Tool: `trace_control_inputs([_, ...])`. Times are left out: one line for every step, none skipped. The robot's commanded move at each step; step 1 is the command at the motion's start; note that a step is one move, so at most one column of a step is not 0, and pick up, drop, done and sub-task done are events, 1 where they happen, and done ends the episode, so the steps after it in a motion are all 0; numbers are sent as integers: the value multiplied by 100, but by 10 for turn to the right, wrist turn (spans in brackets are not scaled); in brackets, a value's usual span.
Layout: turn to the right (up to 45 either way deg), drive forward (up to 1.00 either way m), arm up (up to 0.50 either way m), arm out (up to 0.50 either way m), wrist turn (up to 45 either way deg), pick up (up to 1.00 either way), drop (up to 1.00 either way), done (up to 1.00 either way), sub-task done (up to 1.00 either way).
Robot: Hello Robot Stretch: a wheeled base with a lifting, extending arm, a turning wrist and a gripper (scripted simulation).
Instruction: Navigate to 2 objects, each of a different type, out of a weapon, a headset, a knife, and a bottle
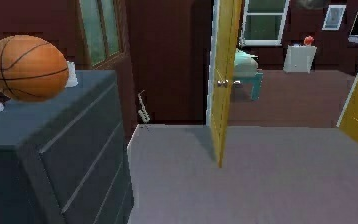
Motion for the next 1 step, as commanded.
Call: trace_control_inputs([30,0,0,0,0,0,0,0,0])
